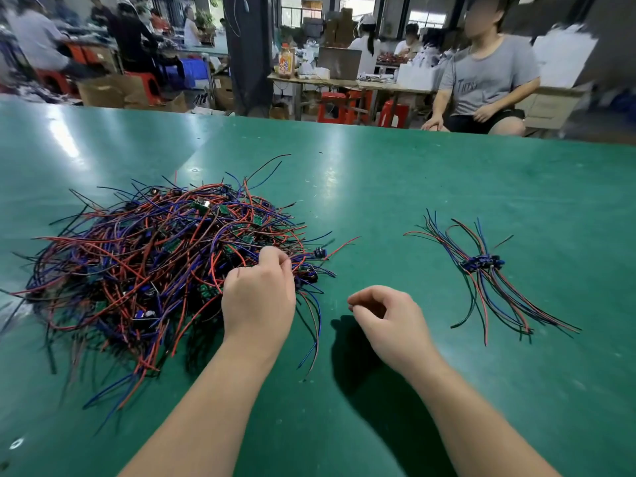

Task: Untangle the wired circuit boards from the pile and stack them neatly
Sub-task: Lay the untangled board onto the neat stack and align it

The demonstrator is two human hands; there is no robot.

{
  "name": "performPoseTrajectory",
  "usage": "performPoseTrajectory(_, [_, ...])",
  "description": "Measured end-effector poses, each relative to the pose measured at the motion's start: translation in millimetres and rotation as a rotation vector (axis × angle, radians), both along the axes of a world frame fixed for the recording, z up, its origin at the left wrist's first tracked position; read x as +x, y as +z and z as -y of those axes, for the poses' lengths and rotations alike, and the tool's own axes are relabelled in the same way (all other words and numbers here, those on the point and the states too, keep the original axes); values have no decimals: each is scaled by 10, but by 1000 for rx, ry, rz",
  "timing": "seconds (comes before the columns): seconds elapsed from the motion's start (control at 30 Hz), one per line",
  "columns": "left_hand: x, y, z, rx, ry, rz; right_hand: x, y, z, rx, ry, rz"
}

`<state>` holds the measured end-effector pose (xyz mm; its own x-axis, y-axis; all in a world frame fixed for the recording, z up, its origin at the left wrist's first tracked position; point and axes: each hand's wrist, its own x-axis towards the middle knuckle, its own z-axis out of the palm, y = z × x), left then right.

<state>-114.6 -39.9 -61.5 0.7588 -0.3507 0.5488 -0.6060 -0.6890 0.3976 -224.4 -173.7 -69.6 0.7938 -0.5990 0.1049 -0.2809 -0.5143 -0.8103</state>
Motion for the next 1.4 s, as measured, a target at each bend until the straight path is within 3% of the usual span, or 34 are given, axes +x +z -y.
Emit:
performPoseTrajectory(0.1, [-59,48,-14,-364,-159,-40,-5,22,-35,253,33,68])
performPoseTrajectory(0.2, [-133,87,18,-606,-348,-127,5,99,-69,684,99,224])
performPoseTrajectory(0.3, [-201,71,84,-714,-507,-297,0,217,-51,1080,171,460])
performPoseTrajectory(0.37, [-225,33,114,-702,-556,-342,-19,281,6,1172,147,588])
performPoseTrajectory(0.47, [-220,-21,118,-589,-591,-398,-55,321,100,1197,66,687])
performPoseTrajectory(0.63, [-173,-96,64,-224,-628,-451,-95,340,215,1160,-35,679])
performPoseTrajectory(0.73, [-182,-99,56,22,-597,-346,-109,383,243,1188,-60,682])
performPoseTrajectory(0.8, [-173,-74,46,82,-569,-332,-132,410,249,1228,-70,671])
performPoseTrajectory(1.0, [14,23,-123,217,-599,-625,-200,461,255,1448,-4,674])
performPoseTrajectory(1.1, [59,49,-177,209,-543,-598,-212,467,275,1505,20,686])
performPoseTrajectory(1.23, [50,37,-144,115,-330,-401,-186,460,253,1280,-39,607])
performPoseTrajectory(1.3, [0,39,-95,-21,-302,-358,-171,433,213,1129,-11,549])
performPoseTrajectory(1.4, [-178,101,21,-333,-513,-625,-155,377,147,968,10,486])
